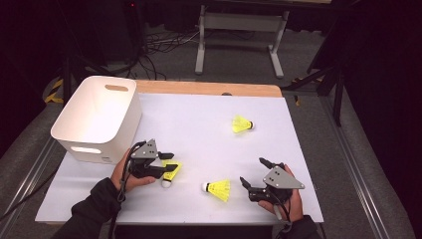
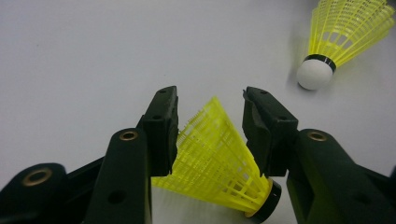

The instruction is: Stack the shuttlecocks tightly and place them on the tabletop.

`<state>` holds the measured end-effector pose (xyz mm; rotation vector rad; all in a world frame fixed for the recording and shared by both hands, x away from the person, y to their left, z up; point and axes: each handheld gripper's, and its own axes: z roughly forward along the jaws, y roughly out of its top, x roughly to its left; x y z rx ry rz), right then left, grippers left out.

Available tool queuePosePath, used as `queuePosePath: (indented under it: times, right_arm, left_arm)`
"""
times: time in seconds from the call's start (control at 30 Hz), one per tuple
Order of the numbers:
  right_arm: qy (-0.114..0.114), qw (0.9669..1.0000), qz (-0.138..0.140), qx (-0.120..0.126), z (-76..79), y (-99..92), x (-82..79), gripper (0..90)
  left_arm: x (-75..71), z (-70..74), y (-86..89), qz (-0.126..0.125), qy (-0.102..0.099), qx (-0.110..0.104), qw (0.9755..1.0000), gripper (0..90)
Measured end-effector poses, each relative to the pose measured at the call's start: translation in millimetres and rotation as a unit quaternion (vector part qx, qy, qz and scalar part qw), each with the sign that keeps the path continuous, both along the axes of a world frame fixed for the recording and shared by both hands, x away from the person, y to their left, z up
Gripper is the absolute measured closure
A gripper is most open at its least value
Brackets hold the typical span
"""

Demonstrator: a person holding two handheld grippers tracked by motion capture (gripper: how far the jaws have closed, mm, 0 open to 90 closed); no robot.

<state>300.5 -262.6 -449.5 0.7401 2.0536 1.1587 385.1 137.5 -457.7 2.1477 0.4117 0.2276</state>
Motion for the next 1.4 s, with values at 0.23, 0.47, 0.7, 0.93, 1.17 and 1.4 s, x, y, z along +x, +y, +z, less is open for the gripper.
queuePosePath:
  times: [0.23,0.47,0.7,0.93,1.17,1.4]
  right_arm:
    - [0.006,1.0000,0.003,-0.003,-1.0,-0.2,0.8,14.5]
    - [0.010,0.9999,0.005,-0.007,-2.4,-0.6,1.3,14.6]
    - [0.013,0.9999,0.007,-0.008,-3.4,1.2,1.7,14.7]
    - [0.010,0.9999,0.004,-0.010,-4.2,1.2,0.5,14.9]
    - [0.010,0.9999,0.003,-0.007,-3.5,-0.3,0.7,14.8]
    - [0.013,0.9999,0.004,-0.008,-4.6,0.2,1.5,14.6]
  left_arm:
    - [2.8,-0.9,-1.8,-0.005,-0.002,-0.001,1.0000,75.5]
    - [1.9,2.1,-3.3,-0.016,-0.019,0.002,0.9997,86.8]
    - [6.7,18.6,-5.8,0.010,-0.067,0.030,0.9973,87.4]
    - [30.1,28.5,-10.2,0.043,-0.082,0.041,0.9949,87.0]
    - [52.1,30.2,-15.8,0.077,-0.092,0.062,0.9908,86.8]
    - [60.8,33.3,-17.4,0.082,-0.101,0.072,0.9889,86.7]
